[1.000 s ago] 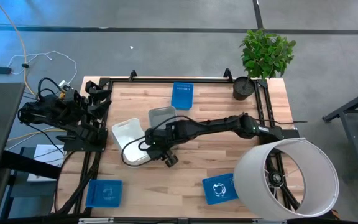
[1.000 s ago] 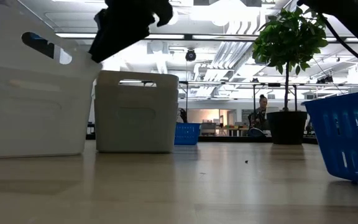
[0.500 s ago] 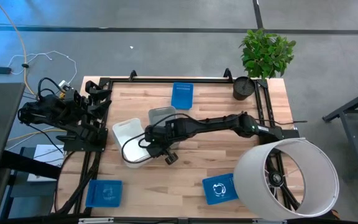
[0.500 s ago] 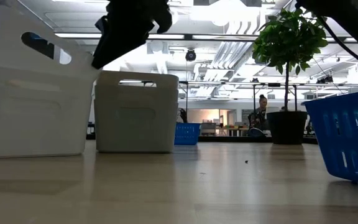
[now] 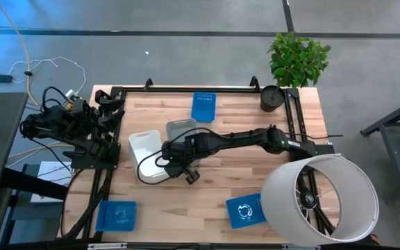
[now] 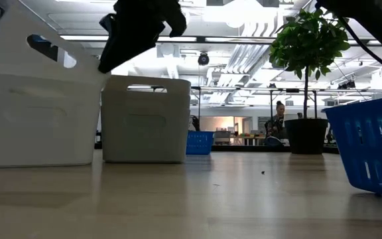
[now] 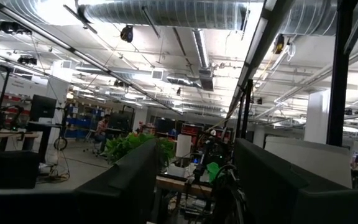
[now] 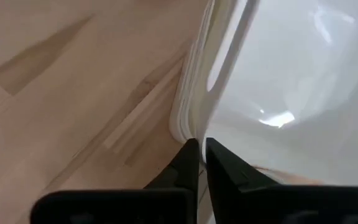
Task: Stack baskets by color
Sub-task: Stack the top white bin on top of the bottom white bins
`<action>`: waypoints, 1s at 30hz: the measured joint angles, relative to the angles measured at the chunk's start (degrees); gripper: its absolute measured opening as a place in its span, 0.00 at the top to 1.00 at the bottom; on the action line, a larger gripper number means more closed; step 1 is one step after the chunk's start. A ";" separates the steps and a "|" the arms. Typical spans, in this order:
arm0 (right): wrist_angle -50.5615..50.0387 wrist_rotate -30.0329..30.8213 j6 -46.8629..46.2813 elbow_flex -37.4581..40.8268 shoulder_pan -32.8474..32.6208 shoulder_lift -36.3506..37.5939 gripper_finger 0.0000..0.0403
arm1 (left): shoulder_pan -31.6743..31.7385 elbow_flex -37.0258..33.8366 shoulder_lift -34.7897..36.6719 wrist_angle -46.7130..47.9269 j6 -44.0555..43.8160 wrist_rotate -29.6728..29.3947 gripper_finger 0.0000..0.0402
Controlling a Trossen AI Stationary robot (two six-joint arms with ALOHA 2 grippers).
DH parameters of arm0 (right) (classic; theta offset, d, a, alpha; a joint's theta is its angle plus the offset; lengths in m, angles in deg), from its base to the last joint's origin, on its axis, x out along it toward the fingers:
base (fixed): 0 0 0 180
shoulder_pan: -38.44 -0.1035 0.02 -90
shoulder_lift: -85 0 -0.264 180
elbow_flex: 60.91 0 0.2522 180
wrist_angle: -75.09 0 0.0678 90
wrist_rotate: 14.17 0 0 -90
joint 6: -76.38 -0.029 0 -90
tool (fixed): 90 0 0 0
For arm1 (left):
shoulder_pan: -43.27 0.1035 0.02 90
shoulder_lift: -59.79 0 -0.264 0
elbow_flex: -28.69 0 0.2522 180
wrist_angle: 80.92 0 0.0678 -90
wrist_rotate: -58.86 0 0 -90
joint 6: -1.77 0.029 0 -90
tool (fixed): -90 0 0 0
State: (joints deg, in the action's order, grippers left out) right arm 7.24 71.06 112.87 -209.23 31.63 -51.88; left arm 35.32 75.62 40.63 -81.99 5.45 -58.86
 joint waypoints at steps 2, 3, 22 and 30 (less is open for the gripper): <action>0.82 0.19 0.02 -0.36 0.04 0.20 0.99 | -0.01 0.00 0.00 -0.01 0.00 0.02 0.50; 1.20 0.53 0.17 -0.37 0.04 0.54 0.99 | -0.01 0.00 0.00 -0.02 0.00 0.02 0.50; -4.97 16.08 8.60 -0.37 -1.55 2.73 1.00 | -0.02 0.00 0.02 -0.06 0.00 0.00 0.50; -8.76 15.72 9.01 -0.37 -1.48 2.75 1.00 | -0.02 0.00 0.02 -0.06 0.01 0.00 0.50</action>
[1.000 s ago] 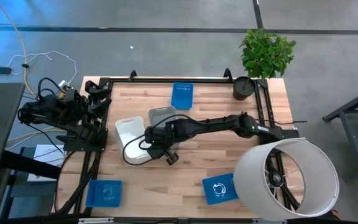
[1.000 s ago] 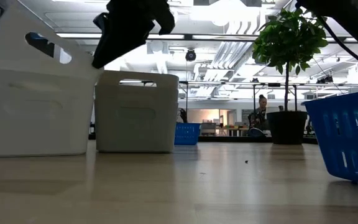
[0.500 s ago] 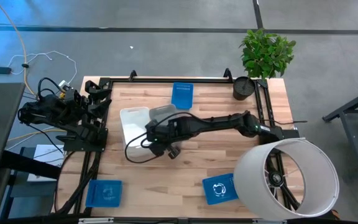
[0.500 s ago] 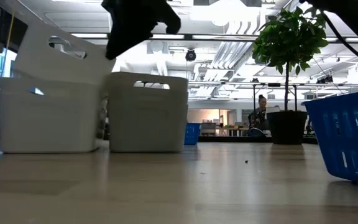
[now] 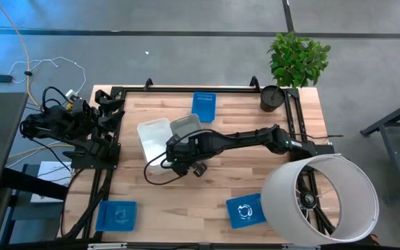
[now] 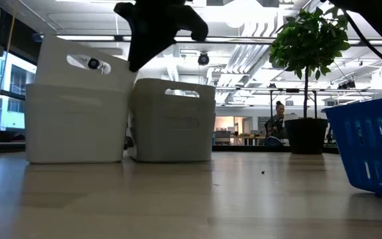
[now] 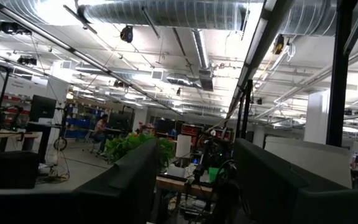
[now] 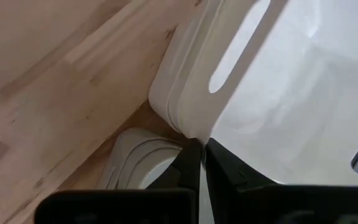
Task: Stack baskets by color
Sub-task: Stack the top white bin on top of the bottom white bins
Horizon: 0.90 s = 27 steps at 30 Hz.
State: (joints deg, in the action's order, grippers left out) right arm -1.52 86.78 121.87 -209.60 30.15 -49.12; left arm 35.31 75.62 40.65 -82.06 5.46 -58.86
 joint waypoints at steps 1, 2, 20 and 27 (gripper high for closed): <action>0.06 -0.49 0.00 0.00 0.06 0.00 1.00 | 0.01 0.00 0.00 0.00 -0.01 0.00 0.50; 0.06 -0.76 -0.18 0.00 0.17 0.00 1.00 | -0.01 0.00 0.00 0.00 -0.01 -0.01 0.50; 2.72 -4.91 -3.20 0.87 0.92 -0.48 0.96 | 0.02 0.00 0.00 -0.39 -0.01 -0.09 0.50; 4.14 -5.19 -3.69 0.09 0.92 -0.57 0.73 | 0.00 0.00 0.00 -0.39 -0.01 -0.11 0.50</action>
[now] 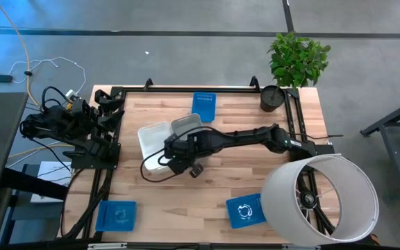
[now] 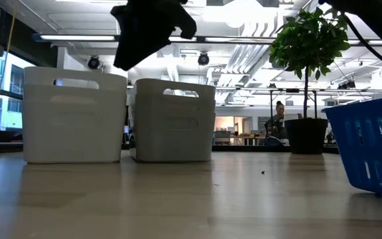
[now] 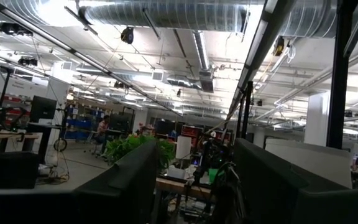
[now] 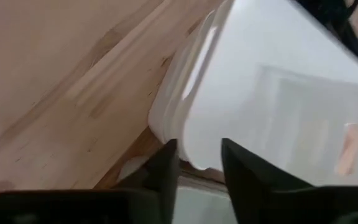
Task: Stack baskets by color
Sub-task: Stack the top white bin on top of the bottom white bins, then move the bottom right blue bin to the middle right of the table
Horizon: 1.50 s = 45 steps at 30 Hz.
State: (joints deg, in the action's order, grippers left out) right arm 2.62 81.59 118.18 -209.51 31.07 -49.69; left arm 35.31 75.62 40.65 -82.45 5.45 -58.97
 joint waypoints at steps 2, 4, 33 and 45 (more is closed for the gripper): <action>0.73 -0.01 -0.01 -0.11 0.00 0.35 0.66 | -0.01 0.00 0.00 0.00 0.00 0.02 0.50; 0.70 -0.21 -1.31 -0.09 0.01 0.91 0.61 | 0.00 0.00 0.00 0.00 0.00 0.02 0.50; -20.62 -19.40 -31.90 13.42 8.46 18.38 0.78 | 0.00 0.00 0.07 0.53 4.05 0.44 0.50; 31.81 -10.57 -49.38 71.50 8.41 55.66 0.81 | -0.01 0.00 0.07 0.96 3.98 1.86 0.50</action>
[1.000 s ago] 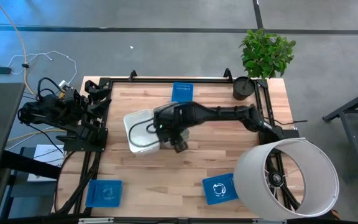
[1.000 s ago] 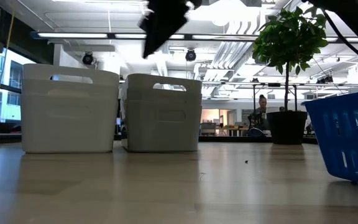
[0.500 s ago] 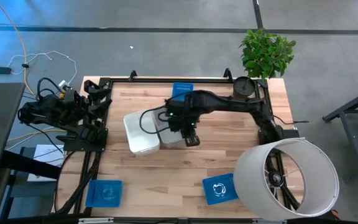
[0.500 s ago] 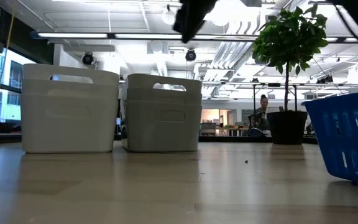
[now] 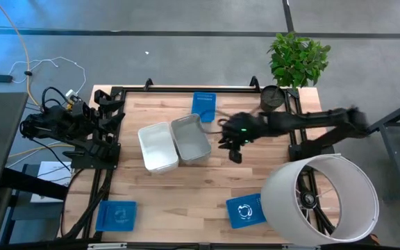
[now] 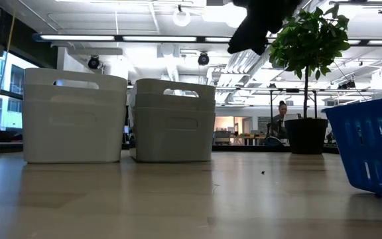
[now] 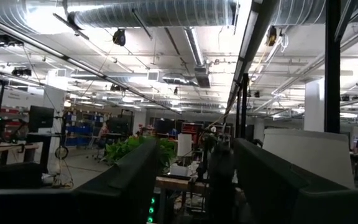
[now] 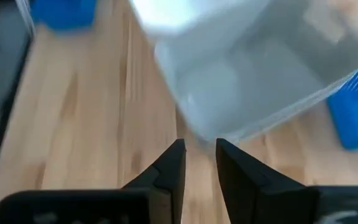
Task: Stack baskets by color
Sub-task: Move the bottom right blue bin to the middle right of the table
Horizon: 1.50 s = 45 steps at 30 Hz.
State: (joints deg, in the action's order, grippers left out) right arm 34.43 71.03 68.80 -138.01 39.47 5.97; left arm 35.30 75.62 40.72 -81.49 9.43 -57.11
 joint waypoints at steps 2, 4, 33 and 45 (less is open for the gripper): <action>10.68 1.49 -1.62 7.88 0.01 4.88 0.81 | 0.02 0.00 0.00 0.20 -0.03 -0.08 0.50; 21.91 2.98 -3.14 15.00 0.01 8.80 0.81 | 0.00 0.00 -0.02 0.41 -0.15 -0.70 0.50; 61.67 6.65 -0.62 29.26 -0.33 14.24 0.81 | 0.38 -2.23 -8.22 10.27 -7.78 -0.42 0.58; 60.13 5.69 1.62 29.26 0.09 14.22 0.86 | 1.31 -2.48 -7.24 17.95 -12.03 5.42 0.97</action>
State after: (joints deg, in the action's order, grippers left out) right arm 94.56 76.72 70.42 -108.75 39.57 20.19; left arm 36.61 73.14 33.48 -63.54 -2.61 -51.69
